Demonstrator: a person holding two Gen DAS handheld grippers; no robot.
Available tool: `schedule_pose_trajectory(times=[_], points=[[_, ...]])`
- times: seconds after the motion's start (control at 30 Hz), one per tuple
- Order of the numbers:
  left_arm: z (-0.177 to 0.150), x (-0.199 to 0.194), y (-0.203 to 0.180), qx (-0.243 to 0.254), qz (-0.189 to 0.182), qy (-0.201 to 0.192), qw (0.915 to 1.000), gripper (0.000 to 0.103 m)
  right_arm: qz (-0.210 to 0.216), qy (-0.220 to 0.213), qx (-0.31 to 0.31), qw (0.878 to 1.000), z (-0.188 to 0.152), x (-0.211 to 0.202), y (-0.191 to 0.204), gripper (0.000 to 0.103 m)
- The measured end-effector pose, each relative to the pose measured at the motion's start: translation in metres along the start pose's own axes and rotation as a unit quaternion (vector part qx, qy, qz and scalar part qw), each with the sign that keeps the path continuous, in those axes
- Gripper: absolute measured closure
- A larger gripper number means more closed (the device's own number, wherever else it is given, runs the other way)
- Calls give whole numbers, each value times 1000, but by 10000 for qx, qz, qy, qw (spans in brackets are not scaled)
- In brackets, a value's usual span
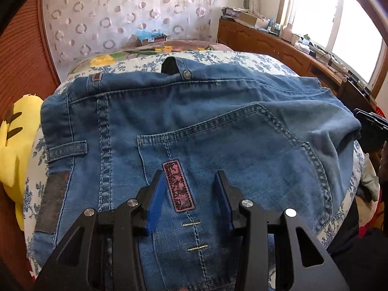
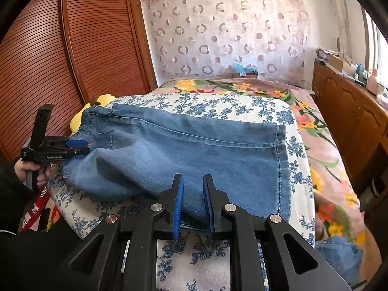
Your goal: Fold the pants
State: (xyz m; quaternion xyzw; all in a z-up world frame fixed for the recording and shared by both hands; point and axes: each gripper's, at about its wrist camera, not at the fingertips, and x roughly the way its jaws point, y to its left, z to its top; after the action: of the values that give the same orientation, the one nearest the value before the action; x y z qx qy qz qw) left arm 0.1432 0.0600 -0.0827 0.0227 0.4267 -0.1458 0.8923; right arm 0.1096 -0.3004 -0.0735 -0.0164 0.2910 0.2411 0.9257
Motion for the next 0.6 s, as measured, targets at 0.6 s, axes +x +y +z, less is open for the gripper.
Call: schedule_pose_trajectory(times=[0.6], points=[[-3, 3, -12, 102, 412, -69, 9991, 60, -16, 17, 80, 10000, -7, 9, -4, 84]])
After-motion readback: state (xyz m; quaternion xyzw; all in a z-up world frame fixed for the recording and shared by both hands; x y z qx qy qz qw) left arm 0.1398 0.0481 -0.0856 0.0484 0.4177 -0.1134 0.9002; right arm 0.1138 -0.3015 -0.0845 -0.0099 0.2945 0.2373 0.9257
